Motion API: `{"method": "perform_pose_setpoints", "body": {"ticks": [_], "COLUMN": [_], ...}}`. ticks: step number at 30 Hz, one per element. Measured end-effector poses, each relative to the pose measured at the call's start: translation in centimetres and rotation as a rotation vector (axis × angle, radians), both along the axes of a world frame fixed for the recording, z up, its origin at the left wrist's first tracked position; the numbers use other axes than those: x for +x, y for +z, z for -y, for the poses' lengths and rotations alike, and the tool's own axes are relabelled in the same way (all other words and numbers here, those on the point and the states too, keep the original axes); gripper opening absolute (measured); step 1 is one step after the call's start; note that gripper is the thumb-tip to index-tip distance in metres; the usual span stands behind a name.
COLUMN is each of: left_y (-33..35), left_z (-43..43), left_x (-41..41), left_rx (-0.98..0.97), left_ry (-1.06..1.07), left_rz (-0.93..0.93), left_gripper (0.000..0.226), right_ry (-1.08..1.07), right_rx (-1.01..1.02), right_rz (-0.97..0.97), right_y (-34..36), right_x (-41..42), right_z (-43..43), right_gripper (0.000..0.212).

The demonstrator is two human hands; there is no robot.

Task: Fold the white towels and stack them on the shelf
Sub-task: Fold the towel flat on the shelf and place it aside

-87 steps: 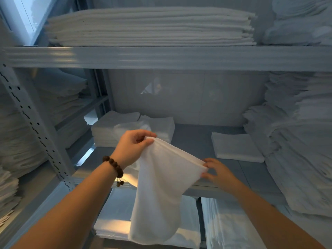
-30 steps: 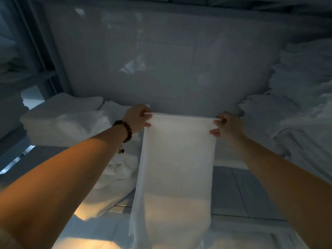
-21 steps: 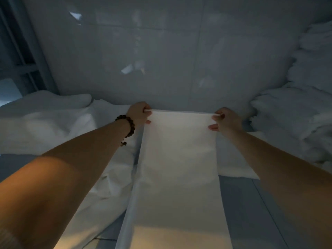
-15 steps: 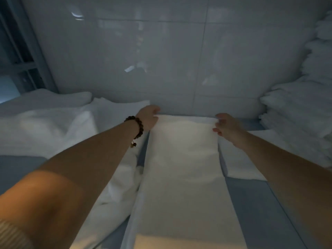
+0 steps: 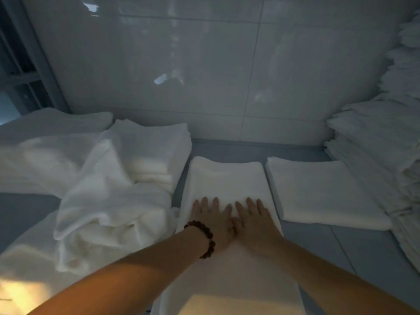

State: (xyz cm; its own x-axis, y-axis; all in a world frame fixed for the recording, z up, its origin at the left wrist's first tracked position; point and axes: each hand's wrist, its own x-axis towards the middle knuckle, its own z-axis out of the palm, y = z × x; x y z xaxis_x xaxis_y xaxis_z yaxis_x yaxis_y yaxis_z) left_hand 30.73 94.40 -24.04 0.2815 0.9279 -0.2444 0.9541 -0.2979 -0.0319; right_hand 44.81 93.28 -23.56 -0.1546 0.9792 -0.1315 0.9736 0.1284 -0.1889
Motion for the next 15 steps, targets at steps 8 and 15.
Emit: {"method": "perform_pose_setpoints", "body": {"ticks": [8, 15], "left_y": [-3.0, -1.5], "left_z": [-4.4, -6.9], "left_x": [-1.1, -0.4], "left_rx": [0.176, 0.102], "left_ry": [-0.016, 0.028], "left_rz": [0.092, 0.098], "left_gripper": [0.066, 0.064], "right_ry": [-0.032, -0.029], "right_rx": [0.170, 0.096], "right_rz": [0.094, 0.090], "right_y": [-3.1, -2.2], "right_x": [0.5, 0.9], "right_z": [-4.1, -7.5], "right_gripper": [0.054, 0.056]}}
